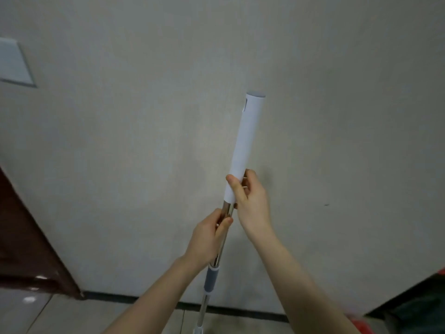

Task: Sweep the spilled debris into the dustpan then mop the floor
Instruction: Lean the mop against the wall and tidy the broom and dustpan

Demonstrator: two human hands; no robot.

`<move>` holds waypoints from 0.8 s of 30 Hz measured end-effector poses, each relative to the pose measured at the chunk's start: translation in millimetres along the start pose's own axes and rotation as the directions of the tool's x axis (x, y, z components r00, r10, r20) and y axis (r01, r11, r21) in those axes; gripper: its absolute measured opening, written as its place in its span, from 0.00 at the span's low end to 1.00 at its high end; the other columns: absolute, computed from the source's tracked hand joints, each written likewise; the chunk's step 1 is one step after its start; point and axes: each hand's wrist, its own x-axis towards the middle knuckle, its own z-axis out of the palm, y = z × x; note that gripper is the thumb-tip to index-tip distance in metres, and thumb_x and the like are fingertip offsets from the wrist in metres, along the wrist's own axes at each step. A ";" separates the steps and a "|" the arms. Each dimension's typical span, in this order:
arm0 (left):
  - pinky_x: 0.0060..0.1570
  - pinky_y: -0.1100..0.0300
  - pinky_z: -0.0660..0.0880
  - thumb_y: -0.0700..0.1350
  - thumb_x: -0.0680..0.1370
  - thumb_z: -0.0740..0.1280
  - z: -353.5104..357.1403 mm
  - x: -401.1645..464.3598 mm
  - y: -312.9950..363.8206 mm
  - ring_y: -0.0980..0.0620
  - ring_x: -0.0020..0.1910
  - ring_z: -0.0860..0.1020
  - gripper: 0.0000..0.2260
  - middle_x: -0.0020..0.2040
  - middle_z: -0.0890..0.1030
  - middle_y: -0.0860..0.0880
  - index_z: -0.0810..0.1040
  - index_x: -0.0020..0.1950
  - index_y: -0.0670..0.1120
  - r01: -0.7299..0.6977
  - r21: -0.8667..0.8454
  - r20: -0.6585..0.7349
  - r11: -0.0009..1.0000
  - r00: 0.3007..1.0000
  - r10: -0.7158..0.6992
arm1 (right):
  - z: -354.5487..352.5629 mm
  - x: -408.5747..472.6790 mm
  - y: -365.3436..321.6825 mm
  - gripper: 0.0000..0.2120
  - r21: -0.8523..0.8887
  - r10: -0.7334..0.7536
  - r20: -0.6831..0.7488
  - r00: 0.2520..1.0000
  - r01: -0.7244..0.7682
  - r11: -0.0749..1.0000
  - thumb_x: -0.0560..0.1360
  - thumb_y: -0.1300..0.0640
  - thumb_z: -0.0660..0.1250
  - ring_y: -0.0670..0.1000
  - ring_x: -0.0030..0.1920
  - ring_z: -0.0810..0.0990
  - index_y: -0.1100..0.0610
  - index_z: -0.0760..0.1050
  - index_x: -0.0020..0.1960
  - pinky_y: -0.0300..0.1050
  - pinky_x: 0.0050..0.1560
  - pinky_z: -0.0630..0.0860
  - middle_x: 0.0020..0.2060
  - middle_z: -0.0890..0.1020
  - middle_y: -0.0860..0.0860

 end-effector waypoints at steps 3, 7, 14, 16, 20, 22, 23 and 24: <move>0.40 0.52 0.74 0.52 0.81 0.59 -12.9 25.4 -6.9 0.52 0.37 0.77 0.10 0.37 0.79 0.50 0.73 0.43 0.50 -0.004 -0.001 -0.003 1.000 1.000 0.004 | 15.3 27.8 -1.4 0.11 -0.020 0.017 -0.020 1.000 -0.018 1.000 0.76 0.50 0.68 0.46 0.32 0.73 0.57 0.72 0.43 0.61 0.41 0.80 0.29 0.74 0.45; 0.39 0.54 0.73 0.52 0.81 0.60 -25.2 53.1 -20.9 0.52 0.36 0.76 0.10 0.36 0.78 0.49 0.73 0.43 0.51 -0.024 -0.005 0.015 1.000 1.000 0.024 | 33.0 57.0 4.9 0.17 -0.029 0.049 -0.045 0.998 -0.051 0.998 0.74 0.45 0.69 0.49 0.34 0.72 0.60 0.72 0.43 0.64 0.40 0.79 0.30 0.74 0.56; 0.34 0.63 0.68 0.53 0.81 0.61 -21.6 70.7 -50.1 0.58 0.32 0.72 0.08 0.32 0.74 0.55 0.71 0.41 0.58 0.024 -0.015 0.101 1.000 0.995 -0.022 | 46.9 71.3 39.6 0.10 -0.114 0.088 -0.105 0.991 -0.100 0.988 0.77 0.50 0.69 0.45 0.31 0.73 0.52 0.73 0.39 0.61 0.39 0.79 0.26 0.73 0.44; 0.35 0.66 0.67 0.53 0.81 0.61 -19.3 76.3 -50.3 0.60 0.32 0.72 0.08 0.32 0.74 0.56 0.71 0.42 0.60 0.042 -0.025 0.091 0.999 0.995 -0.040 | 49.2 78.8 42.3 0.08 -0.130 0.089 -0.123 0.988 -0.105 0.986 0.77 0.51 0.69 0.44 0.31 0.74 0.50 0.74 0.41 0.60 0.41 0.81 0.26 0.74 0.41; 0.39 0.65 0.72 0.54 0.79 0.64 -13.7 76.6 -50.4 0.60 0.39 0.78 0.01 0.39 0.79 0.56 0.74 0.50 0.60 0.116 -0.058 0.036 0.992 0.993 -0.114 | 50.7 83.6 49.8 0.13 -0.143 0.114 -0.116 0.987 -0.130 0.981 0.77 0.50 0.69 0.44 0.30 0.70 0.53 0.71 0.36 0.53 0.37 0.78 0.24 0.70 0.41; 0.42 0.63 0.77 0.54 0.77 0.67 -11.4 71.7 -51.9 0.60 0.44 0.79 0.09 0.44 0.80 0.56 0.73 0.57 0.59 0.144 -0.085 -0.060 0.986 0.987 -0.149 | 47.8 80.6 53.2 0.13 -0.147 0.121 -0.087 0.989 -0.133 0.980 0.77 0.51 0.69 0.41 0.28 0.71 0.53 0.72 0.37 0.41 0.32 0.73 0.24 0.72 0.40; 0.43 0.62 0.78 0.53 0.76 0.69 -10.5 67.9 -51.7 0.60 0.47 0.78 0.14 0.47 0.79 0.56 0.72 0.60 0.58 0.136 -0.075 -0.125 0.988 0.982 -0.145 | 45.1 78.0 54.8 0.09 -0.144 0.128 -0.070 0.989 -0.137 0.980 0.77 0.52 0.69 0.39 0.29 0.74 0.54 0.74 0.40 0.32 0.32 0.71 0.26 0.74 0.39; 0.45 0.63 0.78 0.51 0.76 0.70 -9.5 63.5 -50.3 0.60 0.49 0.78 0.17 0.49 0.78 0.57 0.71 0.63 0.56 0.110 -0.051 -0.189 0.993 0.975 -0.118 | 41.9 74.8 54.9 0.06 -0.135 0.139 -0.054 0.989 -0.145 0.980 0.78 0.52 0.68 0.37 0.32 0.77 0.55 0.77 0.46 0.29 0.35 0.71 0.31 0.78 0.40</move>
